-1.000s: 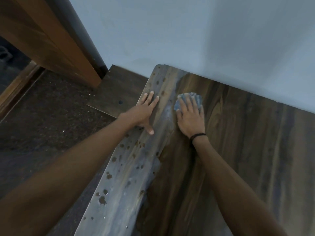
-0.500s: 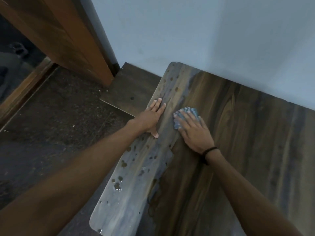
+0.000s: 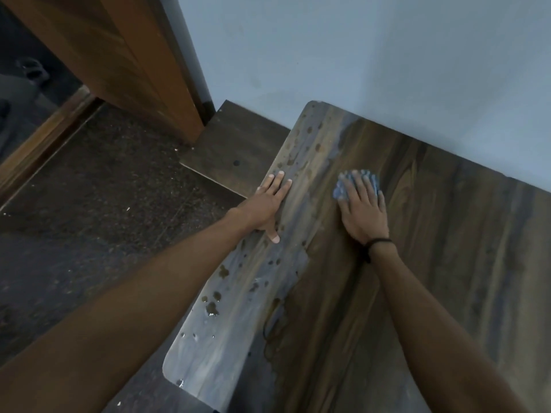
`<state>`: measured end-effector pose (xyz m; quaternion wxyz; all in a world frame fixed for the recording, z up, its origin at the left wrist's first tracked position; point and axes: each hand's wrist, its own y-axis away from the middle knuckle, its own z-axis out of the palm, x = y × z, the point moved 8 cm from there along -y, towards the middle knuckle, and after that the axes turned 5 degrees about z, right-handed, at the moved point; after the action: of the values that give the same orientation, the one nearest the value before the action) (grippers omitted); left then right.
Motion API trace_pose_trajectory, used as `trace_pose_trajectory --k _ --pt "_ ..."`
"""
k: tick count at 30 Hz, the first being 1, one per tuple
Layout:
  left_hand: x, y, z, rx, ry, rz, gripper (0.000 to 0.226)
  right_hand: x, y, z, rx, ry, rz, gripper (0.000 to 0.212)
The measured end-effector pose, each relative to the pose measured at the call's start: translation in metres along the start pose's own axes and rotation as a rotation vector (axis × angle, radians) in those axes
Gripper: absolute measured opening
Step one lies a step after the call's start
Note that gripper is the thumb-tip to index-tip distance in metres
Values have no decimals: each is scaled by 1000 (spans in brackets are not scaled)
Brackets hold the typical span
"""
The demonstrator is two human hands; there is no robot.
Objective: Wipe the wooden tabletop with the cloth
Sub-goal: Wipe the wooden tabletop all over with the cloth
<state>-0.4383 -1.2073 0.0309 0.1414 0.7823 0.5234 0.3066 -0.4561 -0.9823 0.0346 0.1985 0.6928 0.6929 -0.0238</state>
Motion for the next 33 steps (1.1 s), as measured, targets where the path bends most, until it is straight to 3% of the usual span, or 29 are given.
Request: trace_pose_trajectory --k 2,5,7,13,18,23,28,29,33 --pt "1 0 -1 5 -12 -1 156 -17 -12 -1 19 -30 51 54" --pt "1 13 6 19 -26 11 153 -57 35 28 -5 56 -158 54" --pt "1 29 18 -9 -52 51 154 -47 72 36 -20 92 -241 53" --pt "-4 41 34 -54 -120 66 161 -38 32 21 50 -6 59 54" --pt "-1 44 37 -82 -98 8 162 -61 87 43 -23 128 -292 52" --pt "-3 44 32 -67 -78 29 163 -49 60 31 45 6 52 52" --pt "-1 78 50 -79 -105 81 157 -58 128 53 -16 144 -335 52" --pt "-2 86 55 -89 -92 90 157 -48 125 51 -16 158 -321 52" --pt "-5 94 60 -87 -88 102 158 -50 96 44 27 27 31 53"
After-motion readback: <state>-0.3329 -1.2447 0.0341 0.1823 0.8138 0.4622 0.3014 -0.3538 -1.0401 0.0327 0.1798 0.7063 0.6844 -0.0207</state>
